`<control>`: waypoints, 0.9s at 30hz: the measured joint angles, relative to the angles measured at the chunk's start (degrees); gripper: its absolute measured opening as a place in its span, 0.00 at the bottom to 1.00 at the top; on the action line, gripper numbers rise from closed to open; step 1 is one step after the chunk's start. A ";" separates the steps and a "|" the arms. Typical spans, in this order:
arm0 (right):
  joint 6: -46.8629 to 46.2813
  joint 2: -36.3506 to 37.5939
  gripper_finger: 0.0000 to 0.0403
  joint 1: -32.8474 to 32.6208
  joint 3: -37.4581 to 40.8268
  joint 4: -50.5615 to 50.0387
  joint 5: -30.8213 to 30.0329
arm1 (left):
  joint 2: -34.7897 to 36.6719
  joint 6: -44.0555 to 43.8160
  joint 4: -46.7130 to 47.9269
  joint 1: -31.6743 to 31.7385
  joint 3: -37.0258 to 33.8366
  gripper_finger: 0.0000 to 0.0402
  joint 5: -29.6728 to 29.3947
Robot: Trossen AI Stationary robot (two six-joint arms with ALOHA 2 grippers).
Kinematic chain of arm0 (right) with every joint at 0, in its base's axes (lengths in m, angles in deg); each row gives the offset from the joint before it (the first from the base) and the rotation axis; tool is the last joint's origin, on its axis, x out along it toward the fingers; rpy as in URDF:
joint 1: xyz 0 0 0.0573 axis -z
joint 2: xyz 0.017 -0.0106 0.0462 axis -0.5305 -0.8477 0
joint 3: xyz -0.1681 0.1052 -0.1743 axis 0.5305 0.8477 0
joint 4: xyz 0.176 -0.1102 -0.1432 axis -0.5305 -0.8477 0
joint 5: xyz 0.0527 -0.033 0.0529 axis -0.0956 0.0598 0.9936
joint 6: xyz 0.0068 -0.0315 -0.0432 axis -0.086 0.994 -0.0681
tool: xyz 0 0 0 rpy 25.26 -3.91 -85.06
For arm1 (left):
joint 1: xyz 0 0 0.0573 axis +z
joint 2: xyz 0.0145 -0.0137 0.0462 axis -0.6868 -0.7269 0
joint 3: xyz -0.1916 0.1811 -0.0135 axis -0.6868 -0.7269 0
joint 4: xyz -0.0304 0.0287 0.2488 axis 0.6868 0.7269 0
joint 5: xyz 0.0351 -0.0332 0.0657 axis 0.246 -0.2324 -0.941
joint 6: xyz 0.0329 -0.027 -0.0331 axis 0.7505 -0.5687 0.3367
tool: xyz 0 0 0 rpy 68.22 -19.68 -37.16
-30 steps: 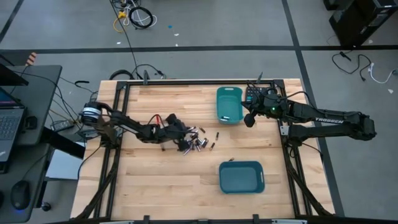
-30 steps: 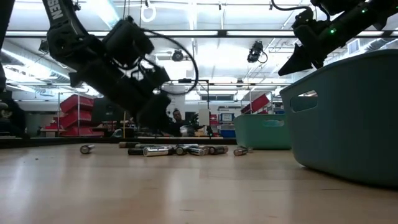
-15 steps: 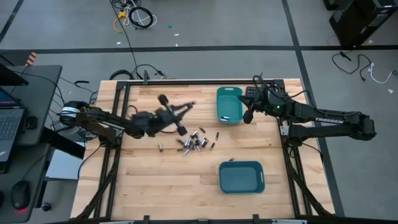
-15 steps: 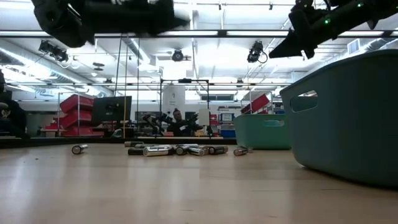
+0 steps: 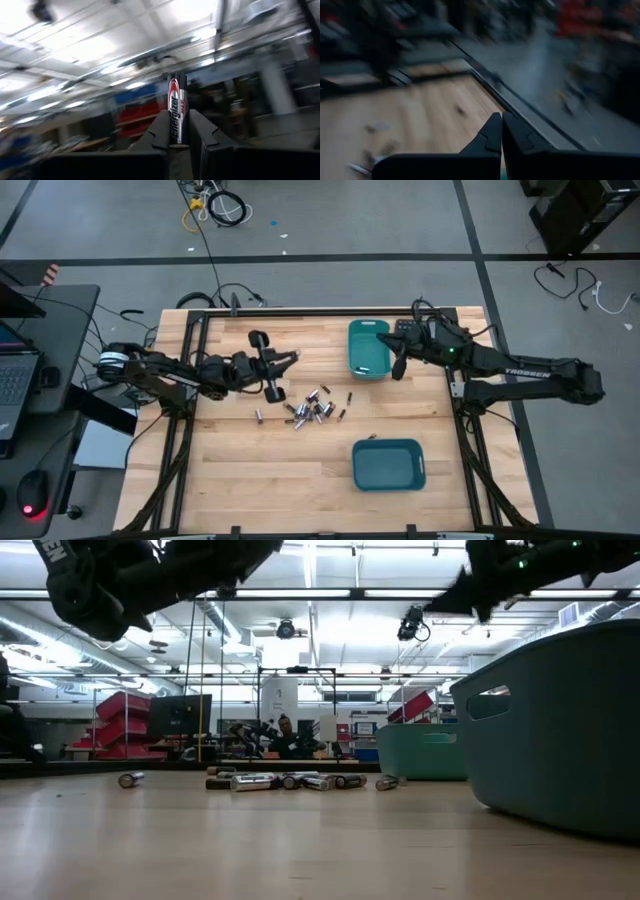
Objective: Sort batteries
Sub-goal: Put the silver battery into the green bin
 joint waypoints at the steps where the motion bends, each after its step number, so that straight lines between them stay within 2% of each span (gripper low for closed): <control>1: 1.19 -0.88 0.00 -0.36 0.00 3.56 3.12 | -0.20 -0.23 -0.02 -0.02 0.37 0.06 1.31; 4: 4.69 -4.51 0.00 -2.08 0.00 15.30 10.87 | -0.40 0.67 0.34 0.02 1.13 0.06 2.06; 6: 6.30 -7.85 0.00 -3.60 0.00 23.02 13.16 | -1.50 0.79 0.72 0.07 2.29 0.06 1.98; 14: 13.22 -20.67 0.03 -8.15 0.00 46.69 13.45 | -10.00 2.69 0.15 0.04 8.46 0.06 2.07; 21: 15.55 -26.20 0.17 -10.58 -0.18 55.65 13.13 | -11.30 2.83 0.65 0.02 10.92 0.06 3.48; 27: 12.21 -30.15 0.29 -10.98 -3.32 55.97 12.92 | -14.02 3.98 2.36 0.24 13.73 0.06 3.48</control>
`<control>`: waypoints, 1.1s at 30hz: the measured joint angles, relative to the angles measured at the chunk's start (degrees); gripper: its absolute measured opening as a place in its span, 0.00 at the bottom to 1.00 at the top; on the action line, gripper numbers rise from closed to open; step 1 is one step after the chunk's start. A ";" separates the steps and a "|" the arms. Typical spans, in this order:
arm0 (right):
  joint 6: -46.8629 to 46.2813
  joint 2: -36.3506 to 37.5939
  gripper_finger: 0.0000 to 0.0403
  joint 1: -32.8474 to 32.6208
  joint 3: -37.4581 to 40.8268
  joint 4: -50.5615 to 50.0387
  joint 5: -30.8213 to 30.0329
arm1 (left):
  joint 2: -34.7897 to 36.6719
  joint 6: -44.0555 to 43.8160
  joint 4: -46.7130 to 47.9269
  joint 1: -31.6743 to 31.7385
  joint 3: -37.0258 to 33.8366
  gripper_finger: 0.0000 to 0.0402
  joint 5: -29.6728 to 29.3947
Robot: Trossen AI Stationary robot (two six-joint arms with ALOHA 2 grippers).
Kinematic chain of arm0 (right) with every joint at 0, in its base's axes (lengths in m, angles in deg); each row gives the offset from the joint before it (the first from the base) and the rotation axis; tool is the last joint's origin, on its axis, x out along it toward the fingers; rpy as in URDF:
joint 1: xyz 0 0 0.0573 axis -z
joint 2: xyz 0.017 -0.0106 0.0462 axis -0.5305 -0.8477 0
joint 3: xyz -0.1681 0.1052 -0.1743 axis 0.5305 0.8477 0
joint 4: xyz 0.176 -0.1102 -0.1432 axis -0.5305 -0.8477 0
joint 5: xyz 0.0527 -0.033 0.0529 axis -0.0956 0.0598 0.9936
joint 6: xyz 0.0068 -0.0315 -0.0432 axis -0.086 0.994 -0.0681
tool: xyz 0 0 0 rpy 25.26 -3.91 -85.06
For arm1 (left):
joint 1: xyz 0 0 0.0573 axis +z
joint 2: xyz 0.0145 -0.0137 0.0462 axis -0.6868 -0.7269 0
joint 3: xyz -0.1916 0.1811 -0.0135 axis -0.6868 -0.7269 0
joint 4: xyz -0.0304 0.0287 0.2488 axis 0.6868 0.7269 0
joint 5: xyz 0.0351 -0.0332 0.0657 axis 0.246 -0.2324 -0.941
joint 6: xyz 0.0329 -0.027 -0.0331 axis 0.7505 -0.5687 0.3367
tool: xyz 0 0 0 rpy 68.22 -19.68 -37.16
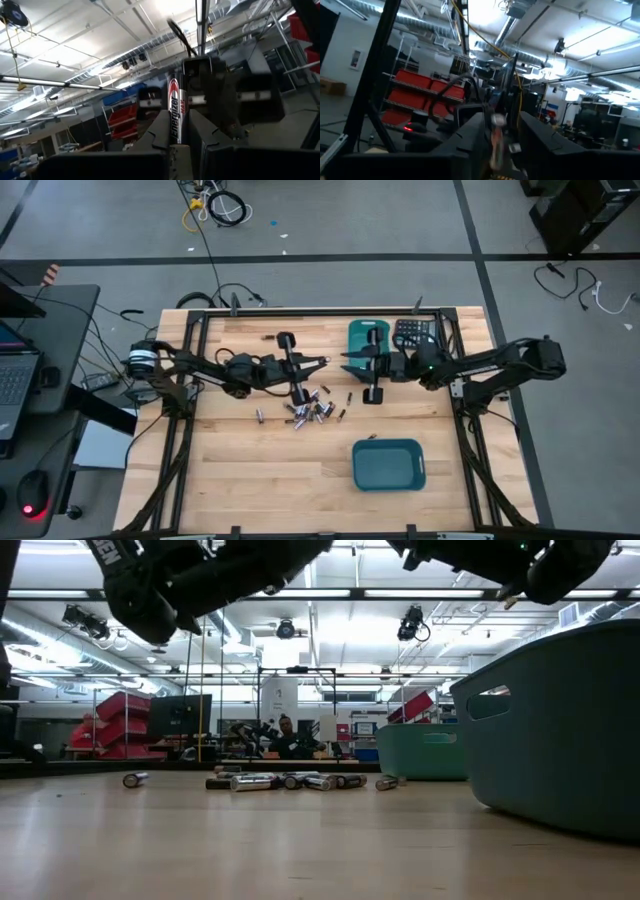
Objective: Sort batteries
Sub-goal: Put the silver battery into the green bin
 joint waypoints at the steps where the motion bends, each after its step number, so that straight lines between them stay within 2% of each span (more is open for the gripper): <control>1: -0.22 -0.62 0.31 0.00 -0.58 -0.03 -0.03 | -0.84 0.02 -0.02 0.02 0.75 0.06 0.00; 6: -1.91 -1.65 0.38 0.04 -1.95 -0.25 -0.23 | -4.16 0.18 -2.05 0.02 3.09 0.09 0.09; 13: -2.23 -1.63 0.44 0.04 -2.01 -0.62 -1.61 | -4.26 0.89 -2.36 0.02 3.35 0.09 0.52; 16: -2.42 -1.65 0.44 0.04 -2.01 -1.10 -1.61 | -4.26 0.87 -1.42 0.02 5.18 0.09 0.55; 21: -3.81 -1.65 0.44 0.03 -2.01 -2.90 -1.63 | -4.26 1.73 6.56 0.02 9.37 0.09 0.81; 33: -3.22 -1.65 0.42 -0.26 -1.99 -3.33 -1.59 | -4.26 1.55 5.62 0.02 9.63 0.09 2.21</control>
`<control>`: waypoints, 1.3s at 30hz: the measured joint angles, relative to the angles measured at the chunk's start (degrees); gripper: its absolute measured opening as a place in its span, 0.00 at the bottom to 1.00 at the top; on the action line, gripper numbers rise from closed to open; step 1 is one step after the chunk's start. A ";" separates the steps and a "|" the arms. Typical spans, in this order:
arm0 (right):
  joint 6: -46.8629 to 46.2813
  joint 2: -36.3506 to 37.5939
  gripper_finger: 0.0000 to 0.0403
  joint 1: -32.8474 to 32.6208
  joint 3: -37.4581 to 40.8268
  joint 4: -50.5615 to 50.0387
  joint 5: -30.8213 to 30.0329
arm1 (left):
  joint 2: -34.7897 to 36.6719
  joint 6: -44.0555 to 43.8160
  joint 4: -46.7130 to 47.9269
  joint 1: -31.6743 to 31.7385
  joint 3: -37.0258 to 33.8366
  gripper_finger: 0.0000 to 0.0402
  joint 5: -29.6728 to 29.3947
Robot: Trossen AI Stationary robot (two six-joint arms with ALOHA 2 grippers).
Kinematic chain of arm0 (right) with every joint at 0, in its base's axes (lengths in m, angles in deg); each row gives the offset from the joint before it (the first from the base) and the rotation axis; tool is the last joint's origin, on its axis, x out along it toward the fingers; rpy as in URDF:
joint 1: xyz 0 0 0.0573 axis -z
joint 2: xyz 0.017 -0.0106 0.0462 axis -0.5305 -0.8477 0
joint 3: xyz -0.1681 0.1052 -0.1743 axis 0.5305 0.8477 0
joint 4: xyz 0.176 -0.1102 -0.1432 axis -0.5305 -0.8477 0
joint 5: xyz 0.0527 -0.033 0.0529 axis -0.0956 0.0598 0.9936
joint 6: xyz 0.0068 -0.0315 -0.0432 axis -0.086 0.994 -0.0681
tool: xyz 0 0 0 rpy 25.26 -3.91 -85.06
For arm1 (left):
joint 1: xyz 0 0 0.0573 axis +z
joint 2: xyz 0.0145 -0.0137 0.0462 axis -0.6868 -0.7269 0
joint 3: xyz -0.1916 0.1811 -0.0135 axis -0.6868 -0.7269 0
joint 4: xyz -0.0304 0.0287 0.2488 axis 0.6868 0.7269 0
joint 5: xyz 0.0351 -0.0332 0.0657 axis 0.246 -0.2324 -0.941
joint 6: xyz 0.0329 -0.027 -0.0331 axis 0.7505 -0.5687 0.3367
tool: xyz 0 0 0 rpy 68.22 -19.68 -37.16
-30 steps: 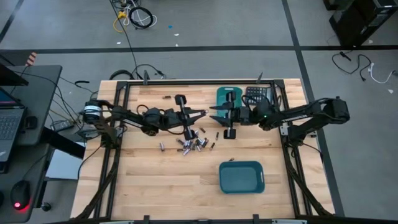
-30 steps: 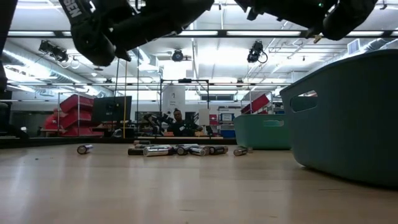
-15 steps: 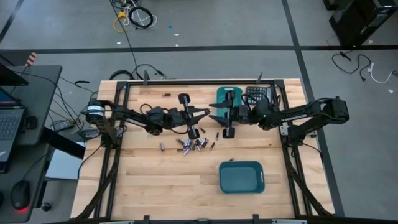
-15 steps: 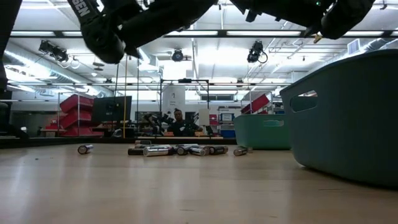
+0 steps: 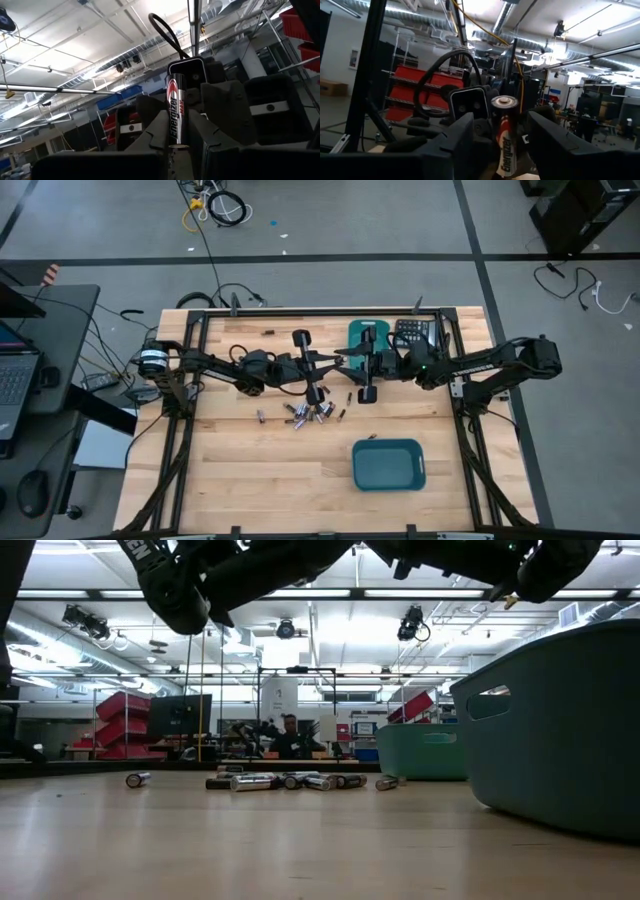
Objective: Sort batteries
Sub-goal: Put the silver battery into the green bin
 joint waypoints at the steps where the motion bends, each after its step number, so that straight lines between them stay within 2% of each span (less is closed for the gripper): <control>1: 0.18 0.00 0.41 -0.02 0.00 0.02 0.00 | 0.00 -0.02 -0.01 0.00 -0.01 0.09 0.00; 17: 2.81 0.00 0.34 0.15 0.04 1.33 -2.14 | 0.02 -0.06 2.13 0.00 -0.06 0.09 -0.05; 20: 2.98 0.00 0.26 0.13 0.05 1.18 -3.08 | 0.02 -0.08 3.08 0.02 -0.06 0.09 -0.24; 23: 3.03 0.00 0.11 0.13 0.06 0.94 -3.10 | 0.02 -0.04 3.47 0.07 -0.06 0.11 -0.29; 25: 3.80 0.00 0.09 0.09 0.07 0.91 -3.30 | 0.04 -0.06 3.52 0.07 -0.06 0.14 -0.35; 29: 3.95 -0.04 0.09 0.15 0.07 0.96 -6.65 | 0.04 -2.27 4.07 0.00 -0.06 0.21 -5.55; 36: 4.15 1.63 0.09 -0.10 0.07 0.72 -7.68 | 0.04 -3.09 12.17 -0.53 -0.15 0.33 -13.93; 39: 5.86 3.96 0.09 -0.46 0.04 -2.14 -10.76 | 0.04 -1.89 14.66 -1.39 -1.44 0.35 -18.29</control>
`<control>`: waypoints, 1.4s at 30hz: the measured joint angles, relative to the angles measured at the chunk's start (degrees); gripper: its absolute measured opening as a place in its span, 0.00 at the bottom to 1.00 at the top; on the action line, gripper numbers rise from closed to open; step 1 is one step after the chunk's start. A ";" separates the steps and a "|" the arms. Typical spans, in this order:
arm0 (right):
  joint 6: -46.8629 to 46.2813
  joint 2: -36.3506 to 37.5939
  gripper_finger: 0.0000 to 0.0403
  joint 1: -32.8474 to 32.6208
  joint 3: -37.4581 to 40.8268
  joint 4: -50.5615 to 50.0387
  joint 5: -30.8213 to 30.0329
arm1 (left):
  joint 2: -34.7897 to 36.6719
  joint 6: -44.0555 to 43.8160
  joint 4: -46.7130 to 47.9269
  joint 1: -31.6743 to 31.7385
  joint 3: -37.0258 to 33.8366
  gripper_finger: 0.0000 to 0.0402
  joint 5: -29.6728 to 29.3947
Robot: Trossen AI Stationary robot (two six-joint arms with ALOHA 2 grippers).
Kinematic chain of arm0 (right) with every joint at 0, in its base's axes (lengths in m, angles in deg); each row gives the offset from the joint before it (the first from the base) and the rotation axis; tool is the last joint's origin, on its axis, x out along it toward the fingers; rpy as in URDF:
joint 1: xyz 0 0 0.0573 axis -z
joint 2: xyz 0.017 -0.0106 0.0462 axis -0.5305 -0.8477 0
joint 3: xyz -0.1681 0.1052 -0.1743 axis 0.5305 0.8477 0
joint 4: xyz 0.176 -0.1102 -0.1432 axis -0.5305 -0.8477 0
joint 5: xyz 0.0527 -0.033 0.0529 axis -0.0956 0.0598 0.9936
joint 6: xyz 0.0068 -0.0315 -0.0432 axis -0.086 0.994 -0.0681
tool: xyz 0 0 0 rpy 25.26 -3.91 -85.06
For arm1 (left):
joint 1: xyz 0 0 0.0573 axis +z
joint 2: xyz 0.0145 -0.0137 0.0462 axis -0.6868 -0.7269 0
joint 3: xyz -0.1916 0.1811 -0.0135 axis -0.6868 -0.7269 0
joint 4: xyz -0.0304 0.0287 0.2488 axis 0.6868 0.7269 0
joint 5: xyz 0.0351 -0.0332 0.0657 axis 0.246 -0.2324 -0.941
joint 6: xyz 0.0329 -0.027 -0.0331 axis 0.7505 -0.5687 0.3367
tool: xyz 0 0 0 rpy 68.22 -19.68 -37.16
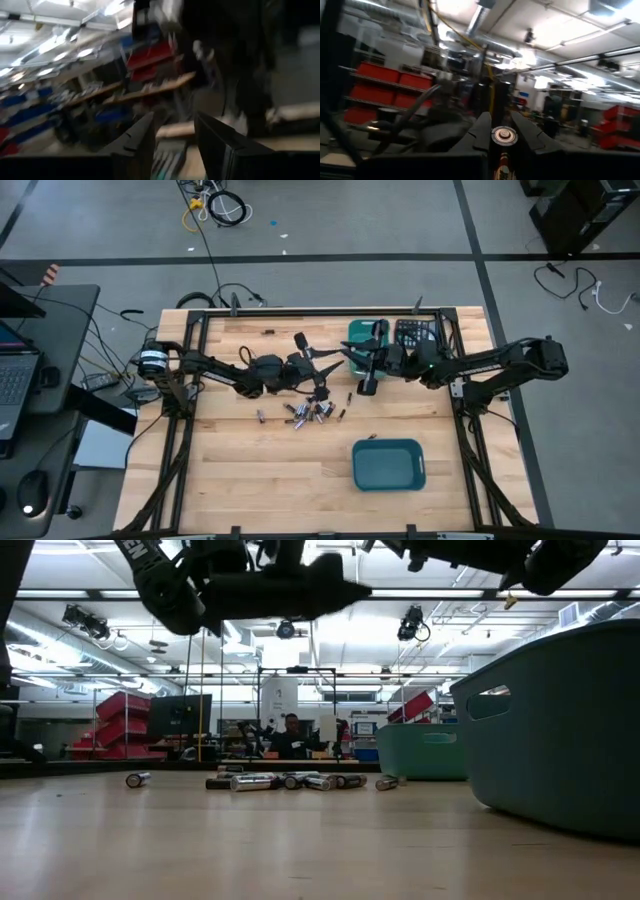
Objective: Sort batteries
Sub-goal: Put the silver battery into the green bin
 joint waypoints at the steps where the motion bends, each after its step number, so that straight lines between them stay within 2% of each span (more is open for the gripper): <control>1: 0.88 0.84 0.09 -0.05 0.00 -1.59 -1.66 | 0.00 0.45 0.46 -0.25 -0.61 0.35 -2.47; 3: 2.22 2.87 0.09 -0.09 0.02 -5.46 -4.53 | 0.30 2.00 1.97 -0.56 -1.83 0.35 -9.15; 7: 1.37 7.07 0.09 0.02 0.00 -14.01 -8.53 | 0.85 6.12 5.33 -0.30 -3.23 0.35 -27.01; 10: -3.00 10.05 0.09 0.83 0.00 -23.04 -8.75 | 0.94 9.21 7.19 0.06 -3.25 0.35 -35.74; 15: -9.36 12.33 0.09 2.74 0.00 -32.33 -8.78 | 1.12 10.18 7.21 -0.07 -3.25 0.35 -36.85; 18: -11.83 12.46 0.09 3.42 0.00 -35.97 -8.77 | 3.60 9.10 9.98 0.13 -3.23 0.34 -33.94; 21: -14.36 12.44 0.09 4.94 0.00 -38.36 -8.73 | 9.15 2.32 22.25 1.03 -1.59 0.29 -27.10; 23: -16.84 12.40 0.09 6.85 -0.80 -40.63 -8.75 | 13.56 -5.42 35.97 3.03 0.93 0.25 -18.46; 26: -21.33 11.03 0.09 11.50 -1.53 -42.44 -8.71 | 17.49 -15.56 56.58 8.39 6.42 0.16 -2.45; 28: -23.18 9.55 0.09 14.96 -1.51 -43.45 -7.04 | 17.88 -16.82 65.98 11.35 9.47 0.11 2.96; 32: -29.11 9.81 0.09 19.40 -1.53 -49.42 2.30 | 17.81 -21.22 81.70 14.42 13.71 0.04 4.49; 35: -29.82 10.19 0.09 20.25 -1.49 -54.44 3.24 | 17.77 -20.53 89.24 15.58 14.74 0.01 4.65; 39: -27.03 10.14 0.09 24.13 -2.69 -54.08 3.36 | 17.22 -16.28 88.45 19.56 14.87 0.01 4.56; 42: -25.63 10.10 0.09 27.13 -4.15 -56.54 6.38 | 17.23 -14.67 86.55 22.45 14.96 0.01 4.56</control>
